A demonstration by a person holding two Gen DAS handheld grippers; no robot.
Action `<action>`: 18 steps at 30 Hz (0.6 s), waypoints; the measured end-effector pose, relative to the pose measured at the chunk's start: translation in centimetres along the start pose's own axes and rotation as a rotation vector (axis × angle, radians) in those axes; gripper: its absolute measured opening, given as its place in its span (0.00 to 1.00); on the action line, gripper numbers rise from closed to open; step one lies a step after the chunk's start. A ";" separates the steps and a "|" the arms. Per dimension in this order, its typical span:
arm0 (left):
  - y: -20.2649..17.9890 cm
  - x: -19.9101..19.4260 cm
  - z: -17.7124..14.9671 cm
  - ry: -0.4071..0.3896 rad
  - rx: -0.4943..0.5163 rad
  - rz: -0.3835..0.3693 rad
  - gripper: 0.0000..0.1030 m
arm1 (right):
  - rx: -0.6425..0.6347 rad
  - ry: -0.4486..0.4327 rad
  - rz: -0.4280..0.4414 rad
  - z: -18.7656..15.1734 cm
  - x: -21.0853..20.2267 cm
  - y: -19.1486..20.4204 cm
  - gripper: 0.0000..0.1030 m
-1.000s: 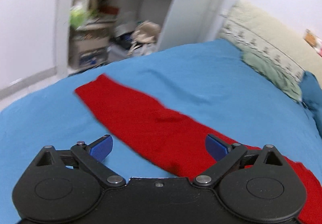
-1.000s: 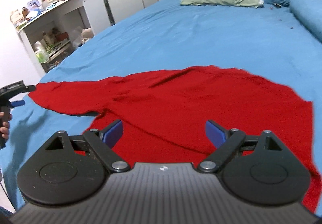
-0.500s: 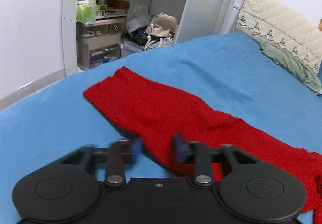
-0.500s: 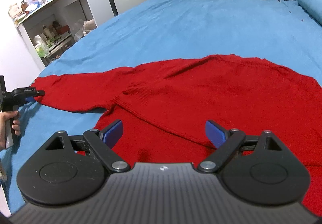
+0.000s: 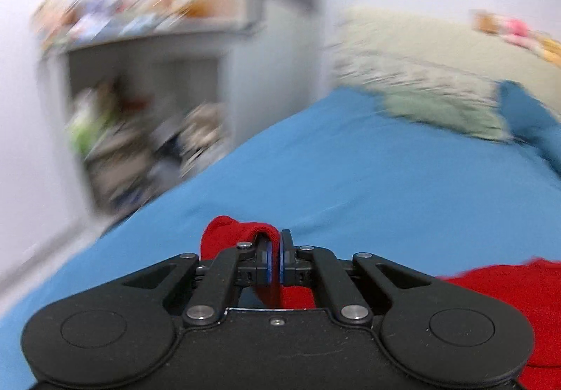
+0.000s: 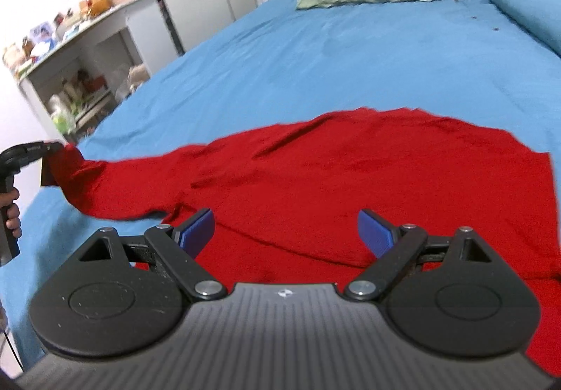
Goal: Fold small clothes
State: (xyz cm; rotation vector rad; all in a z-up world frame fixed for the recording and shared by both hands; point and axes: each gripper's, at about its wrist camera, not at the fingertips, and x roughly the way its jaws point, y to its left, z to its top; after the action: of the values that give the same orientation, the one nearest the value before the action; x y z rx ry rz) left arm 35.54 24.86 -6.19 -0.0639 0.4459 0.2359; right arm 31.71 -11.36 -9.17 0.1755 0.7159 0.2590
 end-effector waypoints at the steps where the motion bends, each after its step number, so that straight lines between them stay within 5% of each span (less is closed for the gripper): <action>1: -2.4 -0.9 0.6 -0.025 0.030 -0.047 0.03 | 0.013 -0.010 -0.006 0.2 -0.8 -0.6 1.00; 6: -16.0 -3.5 0.9 -0.066 0.137 -0.291 0.03 | 0.065 -0.051 -0.072 0.7 -4.6 -4.0 1.00; 9: -23.6 -3.3 -2.2 -0.002 0.207 -0.402 0.03 | 0.096 -0.055 -0.110 0.4 -6.3 -6.6 1.00; 13: -30.2 -1.9 -8.4 0.147 0.298 -0.468 0.03 | 0.116 -0.029 -0.156 -0.4 -7.6 -9.8 1.00; 18: -32.1 -1.0 -13.0 0.245 0.375 -0.462 0.07 | 0.110 0.020 -0.179 -1.5 -7.6 -12.5 1.00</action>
State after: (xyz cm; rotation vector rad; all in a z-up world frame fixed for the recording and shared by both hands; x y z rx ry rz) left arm 36.95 -8.01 -17.14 0.1727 0.6981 -0.3151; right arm 27.38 -25.38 -8.60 0.2118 0.7611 0.0504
